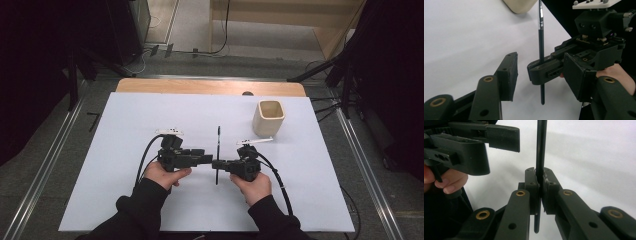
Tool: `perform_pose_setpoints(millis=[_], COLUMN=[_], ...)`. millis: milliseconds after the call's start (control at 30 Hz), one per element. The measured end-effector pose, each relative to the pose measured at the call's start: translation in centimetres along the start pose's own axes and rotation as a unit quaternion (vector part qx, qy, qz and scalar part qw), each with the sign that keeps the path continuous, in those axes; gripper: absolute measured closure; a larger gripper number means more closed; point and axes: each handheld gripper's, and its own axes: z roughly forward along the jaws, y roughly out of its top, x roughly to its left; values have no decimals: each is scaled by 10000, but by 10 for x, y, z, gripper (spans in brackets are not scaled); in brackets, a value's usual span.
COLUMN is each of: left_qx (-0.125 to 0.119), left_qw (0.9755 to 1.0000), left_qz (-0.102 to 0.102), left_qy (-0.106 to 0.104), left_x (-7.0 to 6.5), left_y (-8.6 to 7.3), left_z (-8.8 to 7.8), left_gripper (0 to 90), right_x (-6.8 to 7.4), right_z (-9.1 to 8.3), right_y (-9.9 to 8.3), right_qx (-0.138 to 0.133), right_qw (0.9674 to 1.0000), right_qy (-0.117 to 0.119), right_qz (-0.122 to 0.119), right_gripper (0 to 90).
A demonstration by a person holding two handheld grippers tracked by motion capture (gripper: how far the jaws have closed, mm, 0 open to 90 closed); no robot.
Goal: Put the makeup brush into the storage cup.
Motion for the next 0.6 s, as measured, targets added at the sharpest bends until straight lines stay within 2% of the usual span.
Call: perform_pose_setpoints(millis=[167, 333, 600], left_qx=[129, 178, 295], left_qw=[9999, 9998, 9995], left_qz=[-14, 15, 144], left_qy=[-56, -124, -46], left_x=[5, 7, 8], left_y=[0, 0, -2], left_z=[-3, -5, -7], left_gripper=[386, 368, 361], right_x=[-2, -4, -5], right_z=[-1, -3, -4], right_y=[0, 1, 1], right_qx=[-1, 5, 17], right_qw=[10000, 10000, 10000], right_qy=[-16, -39, -46], right_qz=[-1, 12, -12], right_gripper=[864, 863, 863])
